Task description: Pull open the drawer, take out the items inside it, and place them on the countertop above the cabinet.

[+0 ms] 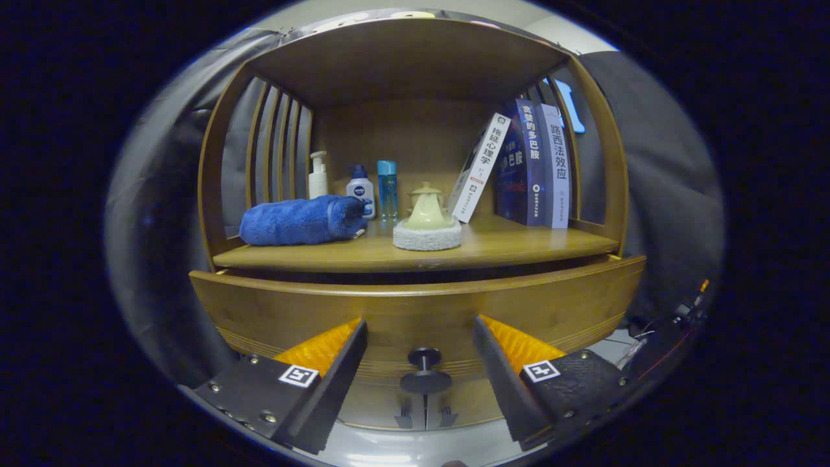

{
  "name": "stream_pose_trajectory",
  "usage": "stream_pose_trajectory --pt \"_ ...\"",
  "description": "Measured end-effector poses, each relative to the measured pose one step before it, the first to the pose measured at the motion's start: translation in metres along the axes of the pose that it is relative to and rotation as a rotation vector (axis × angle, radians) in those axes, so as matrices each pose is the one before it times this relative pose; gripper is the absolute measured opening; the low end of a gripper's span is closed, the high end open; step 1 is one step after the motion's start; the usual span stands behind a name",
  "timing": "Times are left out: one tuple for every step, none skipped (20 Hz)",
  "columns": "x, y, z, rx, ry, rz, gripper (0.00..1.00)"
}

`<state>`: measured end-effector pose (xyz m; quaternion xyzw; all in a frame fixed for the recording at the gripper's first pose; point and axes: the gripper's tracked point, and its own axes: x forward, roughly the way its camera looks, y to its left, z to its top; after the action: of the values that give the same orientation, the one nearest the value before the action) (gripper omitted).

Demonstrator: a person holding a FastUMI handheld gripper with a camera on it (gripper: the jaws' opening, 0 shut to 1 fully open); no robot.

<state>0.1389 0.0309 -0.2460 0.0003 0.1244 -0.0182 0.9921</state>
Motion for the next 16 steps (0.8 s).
stream_pose_trajectory --pt "0.00334 0.00027 0.0008 -0.00257 -0.00051 0.00065 0.99" --pt "0.00267 -0.00008 -0.0001 -0.00522 -0.00288 0.00057 0.99" --pt "0.0034 -0.00001 0.00028 -0.00322 -0.0043 0.00009 0.99" --pt "0.0036 -0.00007 -0.0001 -0.00218 -0.00516 -0.00061 0.99" --pt "0.00273 0.00086 0.00125 -0.003 -0.00572 -0.00052 0.99" --pt "0.00013 0.00016 -0.00052 0.002 -0.00153 0.00036 0.99" --pt "0.00191 -0.00009 0.00034 0.00262 -0.00248 0.00012 0.99" --pt "0.00127 0.00059 -0.00049 0.00365 -0.00013 0.00125 0.99" --pt "0.00136 0.00027 0.00086 0.00316 -0.00134 0.00062 0.99" --pt "0.00114 0.00022 0.0 -0.00066 -0.00142 -0.00019 0.99" --pt "0.0018 -0.00015 0.00039 -0.00203 -0.00353 -0.00016 0.99" --pt "0.00194 0.0002 -0.00023 0.00133 -0.00155 -0.00012 0.99" --pt "0.00077 0.00017 0.00004 0.00121 -0.00043 0.00136 0.99" --pt "0.00083 -0.00007 -0.00003 0.0045 -0.00359 0.00114 0.99" --pt "0.00026 0.00013 -0.00131 0.01114 0.00492 -0.00024 0.99" --pt "0.0011 0.00049 -0.00289 0.01403 0.0074 0.00056 0.99"
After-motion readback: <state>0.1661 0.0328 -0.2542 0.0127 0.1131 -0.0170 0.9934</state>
